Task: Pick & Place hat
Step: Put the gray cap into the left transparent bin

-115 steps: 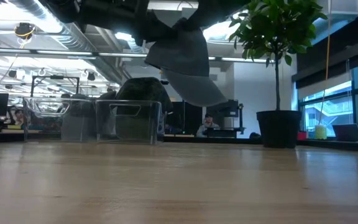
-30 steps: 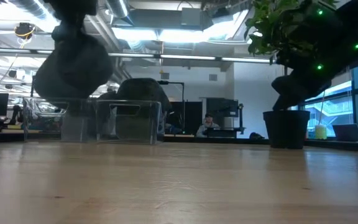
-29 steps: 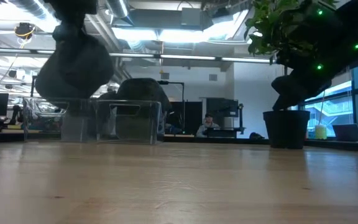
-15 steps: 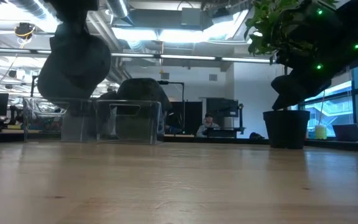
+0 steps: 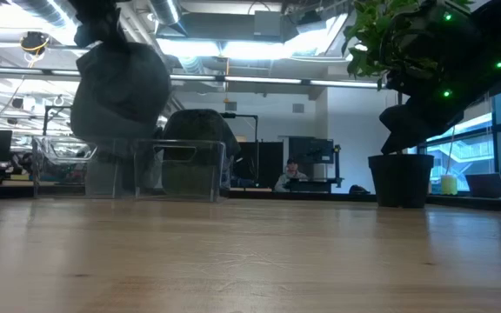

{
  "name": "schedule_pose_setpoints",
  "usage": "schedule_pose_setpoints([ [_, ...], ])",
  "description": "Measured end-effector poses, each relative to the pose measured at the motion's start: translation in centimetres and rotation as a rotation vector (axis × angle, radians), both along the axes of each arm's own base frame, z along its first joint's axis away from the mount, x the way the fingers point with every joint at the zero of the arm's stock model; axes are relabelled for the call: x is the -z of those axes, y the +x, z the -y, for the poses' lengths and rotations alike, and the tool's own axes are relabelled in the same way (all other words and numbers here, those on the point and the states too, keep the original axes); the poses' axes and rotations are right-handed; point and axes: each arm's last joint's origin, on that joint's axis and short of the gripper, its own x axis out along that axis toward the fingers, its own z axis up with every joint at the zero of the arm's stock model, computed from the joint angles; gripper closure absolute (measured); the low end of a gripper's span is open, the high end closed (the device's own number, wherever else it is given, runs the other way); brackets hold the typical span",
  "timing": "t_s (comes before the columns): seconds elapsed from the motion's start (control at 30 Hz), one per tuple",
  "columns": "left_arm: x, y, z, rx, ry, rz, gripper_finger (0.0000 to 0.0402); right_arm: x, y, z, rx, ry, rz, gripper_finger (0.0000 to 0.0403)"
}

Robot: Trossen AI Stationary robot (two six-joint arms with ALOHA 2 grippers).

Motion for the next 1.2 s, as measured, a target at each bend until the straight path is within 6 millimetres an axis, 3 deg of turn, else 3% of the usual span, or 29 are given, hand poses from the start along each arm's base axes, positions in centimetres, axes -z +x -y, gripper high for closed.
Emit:
schedule_pose_setpoints([
  [0.47, 3.9, 1.2, -0.8, -0.09, 0.045, -0.028, 0.0398, 0.0, 0.0, 0.0, -0.002, -0.003, -0.004, 0.0265],
  [0.73, 6.4, 0.7, -2.7, -0.221, 0.093, -0.08, 0.0398, 0.0, 0.0, 0.0, -0.003, -0.003, -0.004, 0.0265],
  [1.03, 6.8, 0.4, -5.1, -0.322, 0.025, 0.029, 0.0398, 0.0, 0.0, 0.0, -0.002, -0.004, -0.004, 0.0265],
  [1.2, 7.7, 0.8, -6.7, -0.388, 0.008, 0.002, 0.0398, 0.0, 0.0, 0.0, -0.002, -0.004, -0.004, 0.0265],
])
